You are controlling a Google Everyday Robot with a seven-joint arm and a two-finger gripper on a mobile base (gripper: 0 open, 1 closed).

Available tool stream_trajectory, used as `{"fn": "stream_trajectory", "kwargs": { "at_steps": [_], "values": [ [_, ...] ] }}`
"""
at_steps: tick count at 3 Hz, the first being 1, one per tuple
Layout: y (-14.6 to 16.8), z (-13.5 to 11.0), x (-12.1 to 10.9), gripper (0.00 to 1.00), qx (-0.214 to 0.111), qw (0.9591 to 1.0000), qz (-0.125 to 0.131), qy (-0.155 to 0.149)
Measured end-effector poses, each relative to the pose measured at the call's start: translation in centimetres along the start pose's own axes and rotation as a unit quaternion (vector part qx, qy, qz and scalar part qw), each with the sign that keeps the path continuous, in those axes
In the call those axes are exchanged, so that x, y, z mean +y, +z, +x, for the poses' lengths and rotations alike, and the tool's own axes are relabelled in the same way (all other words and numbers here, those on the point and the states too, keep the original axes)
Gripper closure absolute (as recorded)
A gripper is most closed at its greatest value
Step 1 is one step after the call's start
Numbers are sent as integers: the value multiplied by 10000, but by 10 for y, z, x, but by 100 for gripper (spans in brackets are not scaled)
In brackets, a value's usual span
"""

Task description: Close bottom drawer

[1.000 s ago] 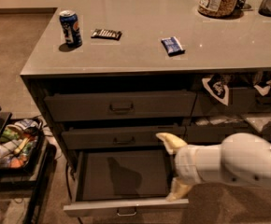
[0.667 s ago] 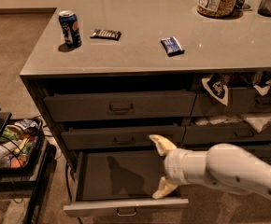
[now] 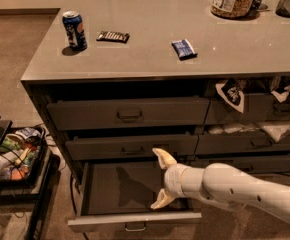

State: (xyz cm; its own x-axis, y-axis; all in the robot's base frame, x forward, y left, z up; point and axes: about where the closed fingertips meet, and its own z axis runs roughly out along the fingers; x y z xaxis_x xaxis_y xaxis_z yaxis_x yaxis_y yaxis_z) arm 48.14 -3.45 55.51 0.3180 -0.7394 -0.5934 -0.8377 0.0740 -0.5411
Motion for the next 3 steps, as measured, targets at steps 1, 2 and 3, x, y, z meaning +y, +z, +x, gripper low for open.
{"fn": "stream_trajectory", "kwargs": {
  "at_steps": [1,2,3],
  "values": [
    [12,22,0,0,-137,9996,-229,-75],
    [21,49,19,0,-273,9990,-353,101],
    [21,61,50,0,-243,9986,-330,327]
  ]
}}
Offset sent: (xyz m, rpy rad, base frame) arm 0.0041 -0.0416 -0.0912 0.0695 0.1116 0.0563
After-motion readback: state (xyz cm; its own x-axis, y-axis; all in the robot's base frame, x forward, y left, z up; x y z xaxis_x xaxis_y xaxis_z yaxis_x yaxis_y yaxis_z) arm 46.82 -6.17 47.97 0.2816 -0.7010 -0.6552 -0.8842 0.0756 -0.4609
